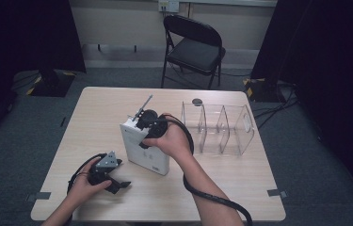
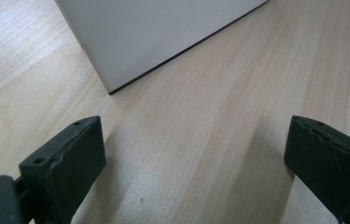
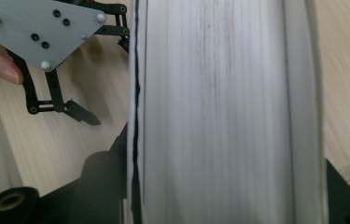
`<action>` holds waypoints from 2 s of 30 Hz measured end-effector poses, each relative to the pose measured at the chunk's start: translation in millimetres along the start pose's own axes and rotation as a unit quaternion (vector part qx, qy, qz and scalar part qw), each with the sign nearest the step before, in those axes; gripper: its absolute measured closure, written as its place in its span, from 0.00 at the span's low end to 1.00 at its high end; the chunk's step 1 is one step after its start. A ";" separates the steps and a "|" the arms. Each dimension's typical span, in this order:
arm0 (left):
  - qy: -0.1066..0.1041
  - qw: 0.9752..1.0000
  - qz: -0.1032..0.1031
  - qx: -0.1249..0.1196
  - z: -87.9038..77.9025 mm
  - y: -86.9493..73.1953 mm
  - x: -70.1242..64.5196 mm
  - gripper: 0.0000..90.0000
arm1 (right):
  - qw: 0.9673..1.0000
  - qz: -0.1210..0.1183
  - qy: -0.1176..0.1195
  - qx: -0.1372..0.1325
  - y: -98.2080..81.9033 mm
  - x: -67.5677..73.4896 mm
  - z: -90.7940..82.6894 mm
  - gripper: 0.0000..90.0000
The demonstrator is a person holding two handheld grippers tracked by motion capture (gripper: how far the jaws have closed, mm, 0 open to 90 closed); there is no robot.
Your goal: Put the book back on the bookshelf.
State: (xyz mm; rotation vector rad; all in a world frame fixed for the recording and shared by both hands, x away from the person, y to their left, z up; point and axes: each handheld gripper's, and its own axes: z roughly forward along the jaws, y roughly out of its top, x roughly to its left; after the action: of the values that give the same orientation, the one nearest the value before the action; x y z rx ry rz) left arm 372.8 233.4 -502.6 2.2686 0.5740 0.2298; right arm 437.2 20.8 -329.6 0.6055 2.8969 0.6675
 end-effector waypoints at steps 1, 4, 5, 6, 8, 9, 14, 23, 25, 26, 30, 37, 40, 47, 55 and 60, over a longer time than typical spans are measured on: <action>0.000 1.000 0.000 0.000 0.1 0.0 -0.1 0.05 | 1.000 0.002 0.001 -0.001 0.0 -0.1 -1.0 0.56; 0.001 1.000 -0.003 -0.001 0.5 0.1 -0.2 0.04 | 1.000 0.005 0.000 0.001 -0.1 0.4 -1.6 0.56; 0.002 1.000 -0.002 0.006 0.9 0.6 0.1 0.02 | 1.000 0.009 0.000 0.000 -0.4 0.9 -2.0 0.57; 0.002 1.000 -0.001 0.008 1.4 0.8 0.1 0.00 | 1.000 0.009 0.000 -0.001 -0.5 1.0 -2.5 0.57; 0.002 1.000 -0.002 0.007 1.4 0.8 0.2 0.00 | 1.000 0.012 -0.001 0.000 -0.8 1.4 -3.1 0.57; 0.002 1.000 -0.002 0.007 1.4 0.8 0.2 0.00 | 1.000 0.016 -0.003 0.000 -0.9 1.7 -3.4 0.57; 0.002 1.000 -0.002 0.007 1.4 0.8 0.2 0.00 | 1.000 0.018 0.001 0.001 -2.5 2.7 -5.1 0.58; 0.002 1.000 -0.002 0.007 1.4 0.9 0.1 0.00 | 0.999 0.042 0.016 -0.004 -10.6 2.7 -13.5 0.58; 0.002 1.000 -0.002 0.007 1.4 0.9 0.1 0.00 | 0.999 0.046 0.016 -0.006 -11.2 2.5 -17.2 0.58; 0.002 1.000 -0.002 0.007 1.4 0.9 0.2 0.00 | 0.999 0.046 0.017 -0.008 -11.8 1.8 -19.3 0.58; 0.002 1.000 -0.001 0.007 1.4 0.9 0.2 0.00 | 0.998 0.052 0.018 -0.012 -13.4 1.2 -28.8 0.58; 0.001 1.000 -0.002 0.007 1.4 0.8 0.1 0.00 | 0.999 0.050 0.008 0.000 -20.4 0.8 -41.0 0.58; 0.002 1.000 -0.002 0.007 1.4 0.9 0.2 0.00 | 0.999 0.054 0.007 -0.003 -26.3 -0.4 -44.7 0.58; 0.002 1.000 -0.002 0.007 1.4 0.9 0.2 0.00 | 0.998 0.061 0.005 -0.002 -42.9 -2.2 -51.9 0.58; 0.003 1.000 -0.002 0.007 1.4 0.9 0.1 0.00 | 0.997 0.079 -0.001 0.000 -64.5 -6.8 -60.3 0.58; 0.003 1.000 -0.002 0.007 1.4 0.9 0.1 0.00 | 0.996 0.085 -0.002 0.006 -75.6 -10.5 -68.0 0.58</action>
State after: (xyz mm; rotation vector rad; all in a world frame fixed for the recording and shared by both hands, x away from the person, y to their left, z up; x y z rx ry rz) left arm 373.6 232.0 -502.9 2.2812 0.5849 0.2309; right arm 406.9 -72.7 -301.7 0.8610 2.8695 0.6685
